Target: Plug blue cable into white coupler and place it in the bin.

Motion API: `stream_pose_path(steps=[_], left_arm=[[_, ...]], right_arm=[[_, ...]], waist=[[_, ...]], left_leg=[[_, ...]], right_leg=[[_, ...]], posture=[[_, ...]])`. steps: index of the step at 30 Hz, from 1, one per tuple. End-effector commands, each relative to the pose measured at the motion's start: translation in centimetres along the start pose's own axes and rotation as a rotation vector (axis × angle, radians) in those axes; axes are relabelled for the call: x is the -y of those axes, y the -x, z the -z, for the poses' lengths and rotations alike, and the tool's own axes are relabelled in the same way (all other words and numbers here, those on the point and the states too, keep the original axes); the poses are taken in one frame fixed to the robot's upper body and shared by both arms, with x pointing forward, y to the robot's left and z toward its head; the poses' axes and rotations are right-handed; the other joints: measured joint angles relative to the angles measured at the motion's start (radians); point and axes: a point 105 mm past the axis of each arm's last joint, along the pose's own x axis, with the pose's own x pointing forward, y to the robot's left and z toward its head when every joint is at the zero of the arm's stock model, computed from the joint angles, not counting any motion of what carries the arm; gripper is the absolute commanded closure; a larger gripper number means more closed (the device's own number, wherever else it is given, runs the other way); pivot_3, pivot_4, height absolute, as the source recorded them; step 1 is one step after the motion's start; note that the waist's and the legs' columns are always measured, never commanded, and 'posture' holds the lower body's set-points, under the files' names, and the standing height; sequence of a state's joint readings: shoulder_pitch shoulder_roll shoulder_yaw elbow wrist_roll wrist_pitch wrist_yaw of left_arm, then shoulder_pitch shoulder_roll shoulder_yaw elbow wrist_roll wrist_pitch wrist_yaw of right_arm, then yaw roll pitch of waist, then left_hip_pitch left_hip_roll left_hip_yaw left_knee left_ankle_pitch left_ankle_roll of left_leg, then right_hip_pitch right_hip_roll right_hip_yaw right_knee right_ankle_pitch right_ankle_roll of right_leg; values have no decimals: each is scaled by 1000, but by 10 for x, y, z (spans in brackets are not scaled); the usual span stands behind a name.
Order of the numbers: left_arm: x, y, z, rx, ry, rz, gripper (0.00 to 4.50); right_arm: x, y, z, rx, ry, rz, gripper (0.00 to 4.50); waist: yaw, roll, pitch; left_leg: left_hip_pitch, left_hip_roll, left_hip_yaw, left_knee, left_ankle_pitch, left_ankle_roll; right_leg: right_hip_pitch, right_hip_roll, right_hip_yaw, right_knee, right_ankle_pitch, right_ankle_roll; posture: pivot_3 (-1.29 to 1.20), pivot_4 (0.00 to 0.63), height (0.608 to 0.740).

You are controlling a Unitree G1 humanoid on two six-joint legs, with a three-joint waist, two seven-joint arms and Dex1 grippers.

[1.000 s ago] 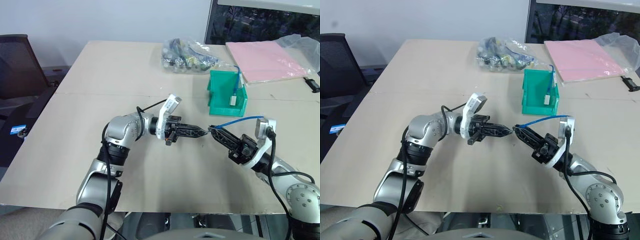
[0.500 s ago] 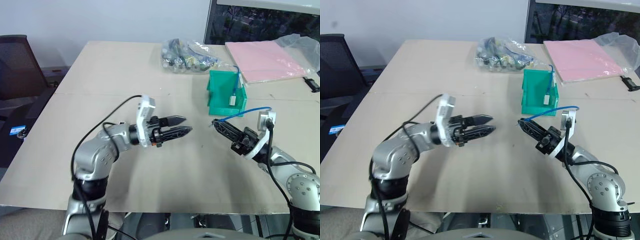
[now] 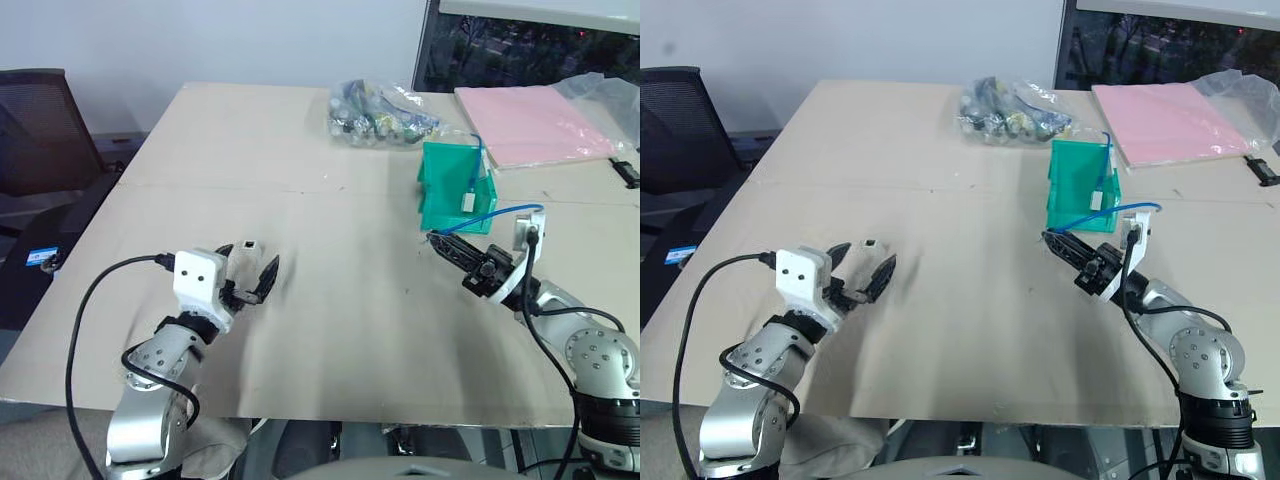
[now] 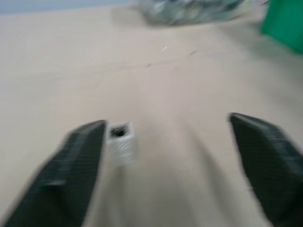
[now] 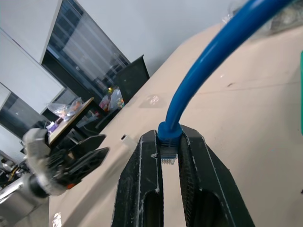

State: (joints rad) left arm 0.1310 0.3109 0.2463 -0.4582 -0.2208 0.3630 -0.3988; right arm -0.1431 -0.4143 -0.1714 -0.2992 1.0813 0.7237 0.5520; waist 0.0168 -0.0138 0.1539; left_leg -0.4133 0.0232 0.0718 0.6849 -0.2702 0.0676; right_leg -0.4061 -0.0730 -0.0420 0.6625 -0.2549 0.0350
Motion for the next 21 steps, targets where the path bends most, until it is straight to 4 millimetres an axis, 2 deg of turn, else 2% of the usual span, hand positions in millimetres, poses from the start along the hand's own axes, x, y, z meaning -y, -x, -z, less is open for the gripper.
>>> stream_pose_path(steps=[1, 5, 8, 10, 13, 17, 18, 21], left_arm=[[-6, -8, 10, 0, 5, -47, 111], [4, -23, 24, -34, 44, 7, 111], [4, -34, 30, -55, 53, 5, 111], [-1, -38, 30, -52, 34, -14, 487], [-4, -41, 29, -35, 13, -32, 1664], [-3, -40, 34, -50, 6, -33, 3790], [-2, -40, 34, -52, 4, -33, 3993], [4, -41, 35, -55, -14, -3, 3956]], right_arm=[[-5, 0, -7, 6, 39, -18, 4500], [-3, 1, -8, 15, 49, -1, 4500], [-4, 2, -9, 20, 58, 9, 4500], [-3, 4, -9, 23, 62, 19, 4500], [-3, 6, -8, 26, 64, 30, 4500], [-2, 7, -7, 31, 72, 40, 4500], [-1, 7, -7, 33, 73, 41, 4500], [-1, 6, -8, 34, 80, 42, 4500]], waist=[[-3, -1, -1], [-3, -1, -1], [0, -1, -1], [-3, -1, -1], [-3, -1, -1], [-3, 0, -1], [-3, 0, -1], [-3, 0, -1]], left_leg=[[0, 0, 0, 0, 0, 0], [0, 0, 1, 0, 0, 0], [-1, 0, 0, 0, 0, 0], [-1, 0, 0, 0, 0, 0], [0, 0, 0, 0, 0, 0], [0, 0, 0, 0, 0, 0], [0, 0, 0, 0, 0, 0], [0, 0, 0, 0, 0, 0]], right_leg=[[0, 0, 0, 0, 0, 0], [0, 0, 0, 0, 0, 0], [0, 0, -2, 0, 0, 0], [0, 0, -1, 0, 0, 1], [0, 0, -1, 0, 0, 1], [0, 0, -1, 0, 0, 1], [0, 0, -1, 1, 0, 1], [0, 0, -1, 0, 0, 1]], posture=[[0, 150, 740], [0, 150, 740], [0, 150, 740], [0, 150, 740], [0, 150, 740], [0, 150, 740], [0, 150, 740], [0, 150, 740]])
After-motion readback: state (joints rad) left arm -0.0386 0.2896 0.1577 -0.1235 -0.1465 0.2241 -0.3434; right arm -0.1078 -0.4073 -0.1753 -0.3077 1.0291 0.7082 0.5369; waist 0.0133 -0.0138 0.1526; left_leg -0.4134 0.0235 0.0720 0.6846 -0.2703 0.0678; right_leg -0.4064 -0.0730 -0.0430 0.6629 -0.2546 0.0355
